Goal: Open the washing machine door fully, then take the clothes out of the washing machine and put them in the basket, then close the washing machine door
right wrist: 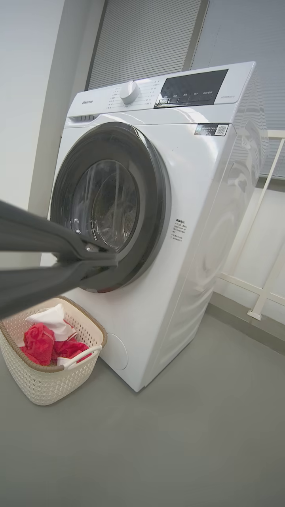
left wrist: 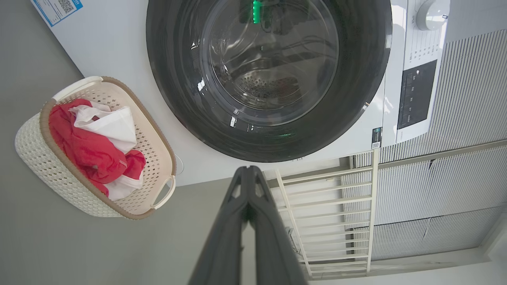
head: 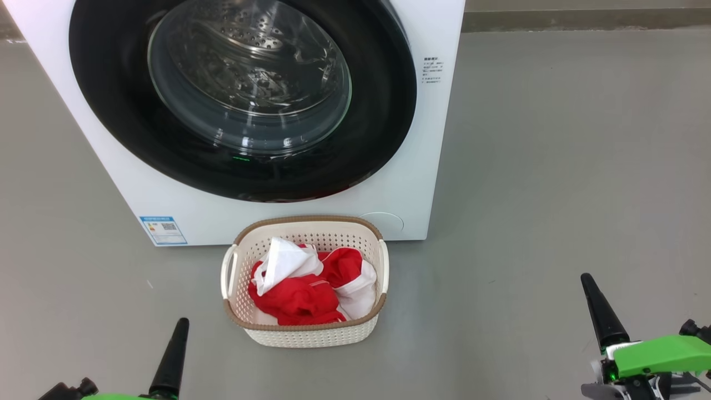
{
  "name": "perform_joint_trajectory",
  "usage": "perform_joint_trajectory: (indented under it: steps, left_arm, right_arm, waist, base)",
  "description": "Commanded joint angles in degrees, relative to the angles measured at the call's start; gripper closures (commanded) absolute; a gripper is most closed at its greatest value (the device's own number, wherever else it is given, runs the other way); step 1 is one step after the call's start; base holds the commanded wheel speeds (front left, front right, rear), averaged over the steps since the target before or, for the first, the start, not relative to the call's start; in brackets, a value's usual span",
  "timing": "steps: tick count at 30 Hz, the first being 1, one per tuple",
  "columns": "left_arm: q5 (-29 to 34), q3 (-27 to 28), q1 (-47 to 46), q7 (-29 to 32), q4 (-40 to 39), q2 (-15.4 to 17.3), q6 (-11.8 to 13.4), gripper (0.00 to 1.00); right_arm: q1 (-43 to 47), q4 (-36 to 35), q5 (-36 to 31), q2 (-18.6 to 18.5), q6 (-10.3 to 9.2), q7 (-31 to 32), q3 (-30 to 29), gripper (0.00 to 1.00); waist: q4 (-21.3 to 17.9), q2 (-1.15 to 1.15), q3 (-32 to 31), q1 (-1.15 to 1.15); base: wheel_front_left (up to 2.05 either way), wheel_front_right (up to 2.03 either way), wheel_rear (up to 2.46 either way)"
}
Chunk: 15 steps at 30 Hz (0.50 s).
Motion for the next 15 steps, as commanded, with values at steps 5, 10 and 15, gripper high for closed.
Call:
perform_joint_trajectory:
  steps: [5,10,15]
  left_arm:
    - [-4.13,2.27,-3.22,1.11,-0.72,0.58,-0.81,1.00]
    - [-7.41,2.70,-3.69,1.95,-0.39,0.60,-1.05,1.00]
    - [-10.73,3.12,-4.16,2.80,-0.06,0.63,-1.29,1.00]
  right_arm:
    - [-3.78,-1.09,4.38,-0.87,-0.03,1.09,0.46,1.00]
    - [-4.29,-0.80,7.63,-0.92,-0.04,1.97,0.28,1.00]
    - [-4.81,-0.51,10.93,-0.96,-0.05,2.86,0.10,1.00]
  waist:
    - [0.06,0.00,0.09,0.00]
    - [0.12,0.00,0.17,0.00]
    - [0.17,0.00,0.26,0.00]
  base:
    - [0.00,0.00,0.00]
    - [0.00,0.00,0.00]
    - [0.00,0.00,0.00]
